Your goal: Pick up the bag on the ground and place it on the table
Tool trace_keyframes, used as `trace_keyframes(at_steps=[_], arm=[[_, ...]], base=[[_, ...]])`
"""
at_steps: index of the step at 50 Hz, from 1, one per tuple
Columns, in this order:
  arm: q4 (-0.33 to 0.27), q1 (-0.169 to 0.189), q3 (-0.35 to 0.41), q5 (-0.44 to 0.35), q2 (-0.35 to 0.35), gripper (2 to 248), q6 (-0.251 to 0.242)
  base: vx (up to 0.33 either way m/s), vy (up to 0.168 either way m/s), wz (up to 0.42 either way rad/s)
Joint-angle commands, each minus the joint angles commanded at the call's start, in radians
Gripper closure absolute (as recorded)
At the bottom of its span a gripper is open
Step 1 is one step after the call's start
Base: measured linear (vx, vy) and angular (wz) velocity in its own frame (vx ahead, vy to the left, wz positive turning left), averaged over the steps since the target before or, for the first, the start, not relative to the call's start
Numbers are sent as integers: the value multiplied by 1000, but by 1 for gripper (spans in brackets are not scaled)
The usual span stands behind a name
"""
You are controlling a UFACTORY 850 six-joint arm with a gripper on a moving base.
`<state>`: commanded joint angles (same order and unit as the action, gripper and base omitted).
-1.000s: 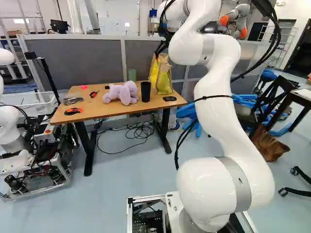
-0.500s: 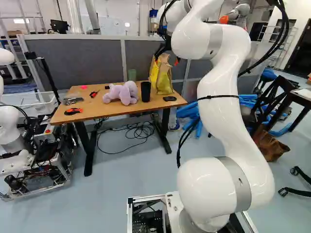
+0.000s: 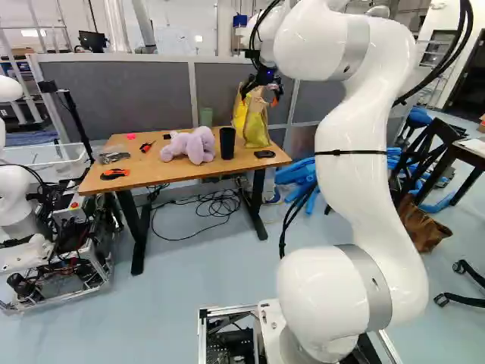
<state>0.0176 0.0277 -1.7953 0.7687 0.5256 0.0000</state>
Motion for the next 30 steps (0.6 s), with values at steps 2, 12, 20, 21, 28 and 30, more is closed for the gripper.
trace_keyframes(at_steps=[2,12,20,21,28,30], arm=[[0,0,26,-25,-12,3,0],[-2,-3,162,-156,-76,3,0],[-3,-4,274,-263,-129,3,0],[-3,-5,288,-276,-136,3,0],[-4,-6,385,-370,-182,3,0],[-4,-7,413,-397,-195,3,0]], base=[[0,0,0],[0,0,0],[0,0,0],[0,0,0],[0,0,0],[0,0,0]])
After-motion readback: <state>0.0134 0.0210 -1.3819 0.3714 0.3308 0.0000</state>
